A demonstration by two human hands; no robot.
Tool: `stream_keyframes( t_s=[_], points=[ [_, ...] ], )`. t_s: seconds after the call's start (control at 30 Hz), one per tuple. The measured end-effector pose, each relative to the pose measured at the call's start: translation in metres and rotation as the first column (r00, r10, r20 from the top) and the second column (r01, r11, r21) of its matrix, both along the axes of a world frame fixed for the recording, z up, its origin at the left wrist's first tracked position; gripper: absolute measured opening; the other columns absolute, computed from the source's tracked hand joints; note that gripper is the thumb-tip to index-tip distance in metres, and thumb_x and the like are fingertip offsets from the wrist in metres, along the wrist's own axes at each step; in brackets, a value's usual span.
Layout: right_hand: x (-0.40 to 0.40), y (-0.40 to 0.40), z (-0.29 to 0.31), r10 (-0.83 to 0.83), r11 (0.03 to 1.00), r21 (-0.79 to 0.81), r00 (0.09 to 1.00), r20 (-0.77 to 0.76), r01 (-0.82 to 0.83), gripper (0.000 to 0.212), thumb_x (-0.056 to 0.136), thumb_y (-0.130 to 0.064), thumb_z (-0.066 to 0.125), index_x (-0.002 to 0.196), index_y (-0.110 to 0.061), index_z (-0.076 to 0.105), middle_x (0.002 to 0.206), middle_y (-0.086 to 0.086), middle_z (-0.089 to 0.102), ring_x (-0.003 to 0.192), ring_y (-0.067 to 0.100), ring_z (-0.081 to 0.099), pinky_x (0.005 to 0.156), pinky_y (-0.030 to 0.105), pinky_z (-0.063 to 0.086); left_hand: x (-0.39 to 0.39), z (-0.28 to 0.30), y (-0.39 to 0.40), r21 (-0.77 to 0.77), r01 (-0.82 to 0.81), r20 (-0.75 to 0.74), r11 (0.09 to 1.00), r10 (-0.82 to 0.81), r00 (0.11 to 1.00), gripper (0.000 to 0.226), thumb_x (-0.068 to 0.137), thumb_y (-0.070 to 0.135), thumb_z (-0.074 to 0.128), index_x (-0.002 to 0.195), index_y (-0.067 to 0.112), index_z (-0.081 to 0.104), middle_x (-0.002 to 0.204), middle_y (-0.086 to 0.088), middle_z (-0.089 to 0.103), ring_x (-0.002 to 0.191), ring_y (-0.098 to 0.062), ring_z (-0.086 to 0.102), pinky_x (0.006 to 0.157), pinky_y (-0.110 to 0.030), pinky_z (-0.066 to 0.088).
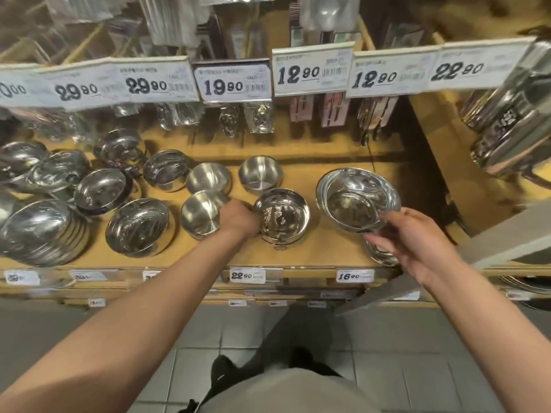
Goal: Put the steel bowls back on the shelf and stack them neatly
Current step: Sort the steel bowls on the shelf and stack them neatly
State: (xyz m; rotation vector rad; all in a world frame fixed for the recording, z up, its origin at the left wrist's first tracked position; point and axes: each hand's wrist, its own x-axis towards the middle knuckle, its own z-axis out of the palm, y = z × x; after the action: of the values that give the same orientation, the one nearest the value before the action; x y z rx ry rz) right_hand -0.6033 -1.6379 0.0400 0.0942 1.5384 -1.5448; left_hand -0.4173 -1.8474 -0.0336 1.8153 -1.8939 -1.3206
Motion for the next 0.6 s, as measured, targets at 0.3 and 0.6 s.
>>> stream_keyframes(
  t_s=[0.3, 0.6],
  points=[
    [0.000, 0.002, -0.014, 0.006, 1.000, -0.023, 0.999, 0.031, -0.006, 0.010, 0.098, 0.000, 0.058, 0.092, -0.007, 0.055, 0.078, 0.010, 0.057, 0.056, 0.012, 0.069, 0.054, 0.028, 0.062, 0.002, -0.005, -0.001, 0.049, -0.009, -0.020, 0.999, 0.010, 1.000, 0.010, 0.087, 0.013, 0.072, 0.086, 0.003, 0.074, 0.094, -0.018, 0.075, 0.088, -0.036, 0.074, 0.085, -0.048, 0.061],
    [0.001, 0.004, -0.023, -0.003, 0.999, -0.039, 1.000, 0.019, 0.004, 0.014, 0.096, 0.002, 0.060, 0.087, -0.006, 0.054, 0.083, 0.015, 0.062, 0.058, 0.016, 0.073, 0.055, 0.029, 0.062, 0.004, -0.005, 0.000, 0.080, -0.018, -0.036, 0.997, 0.021, 0.999, 0.018, 0.087, 0.009, 0.069, 0.102, -0.001, 0.072, 0.105, -0.022, 0.073, 0.095, -0.038, 0.073, 0.090, -0.048, 0.059]
  ],
)
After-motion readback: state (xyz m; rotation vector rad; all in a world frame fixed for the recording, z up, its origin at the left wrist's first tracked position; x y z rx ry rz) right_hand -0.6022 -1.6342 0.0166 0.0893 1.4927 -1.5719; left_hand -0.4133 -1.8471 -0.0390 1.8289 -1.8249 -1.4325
